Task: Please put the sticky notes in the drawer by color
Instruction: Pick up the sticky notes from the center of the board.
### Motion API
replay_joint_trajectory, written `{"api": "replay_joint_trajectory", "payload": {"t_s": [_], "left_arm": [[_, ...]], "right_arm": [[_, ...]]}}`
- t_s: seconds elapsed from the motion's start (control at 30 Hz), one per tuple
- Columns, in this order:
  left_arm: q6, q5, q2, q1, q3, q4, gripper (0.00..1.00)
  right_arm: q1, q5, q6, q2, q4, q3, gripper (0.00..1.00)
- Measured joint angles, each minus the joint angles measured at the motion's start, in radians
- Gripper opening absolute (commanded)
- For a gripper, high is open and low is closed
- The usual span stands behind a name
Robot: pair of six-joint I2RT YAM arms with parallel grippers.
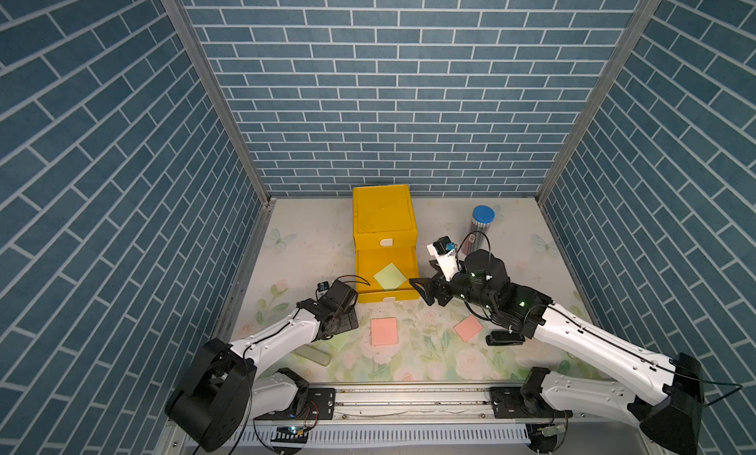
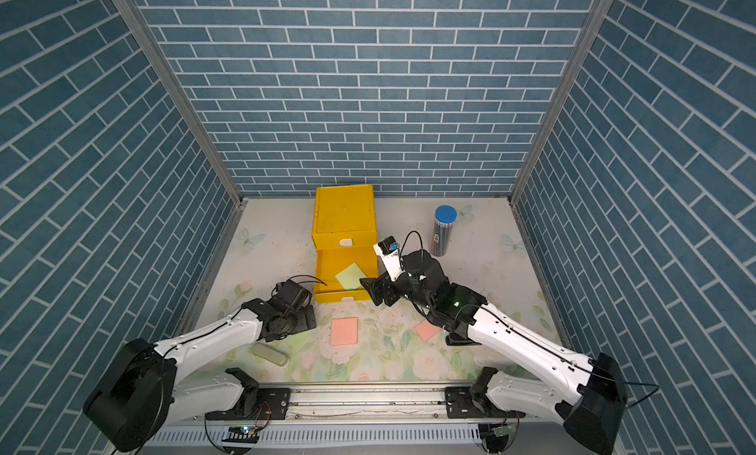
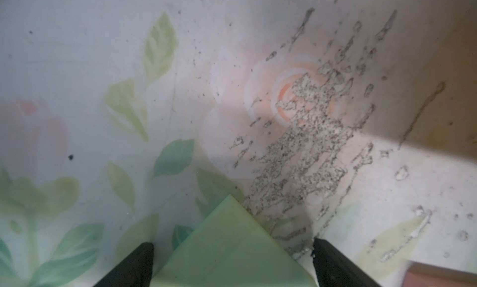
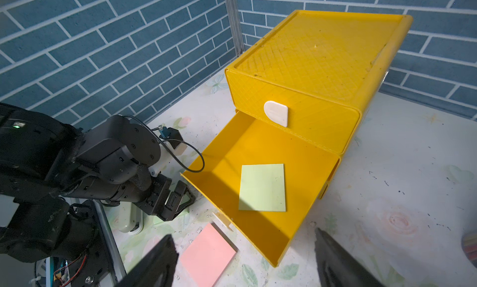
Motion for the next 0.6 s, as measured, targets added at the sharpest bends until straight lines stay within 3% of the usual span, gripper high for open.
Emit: {"api": "replay_joint_trajectory", "payload": {"t_s": [0.17, 0.4, 0.6], "left_arm": [[-0.018, -0.024, 0.006, -0.034, 0.000, -0.002, 1.00], [-0.098, 0.044, -0.081, -0.138, -0.028, -0.028, 1.00], [-0.119, 0.044, -0.082, -0.167, -0.028, -0.039, 1.00]], "right_arm": [[0.000, -0.002, 0.002, 0.001, 0.001, -0.002, 0.85], [0.000, -0.003, 0.003, 0.001, 0.004, -0.005, 0.84], [0.000, -0.022, 0.003, 0.001, 0.010, -0.021, 0.84]]}}
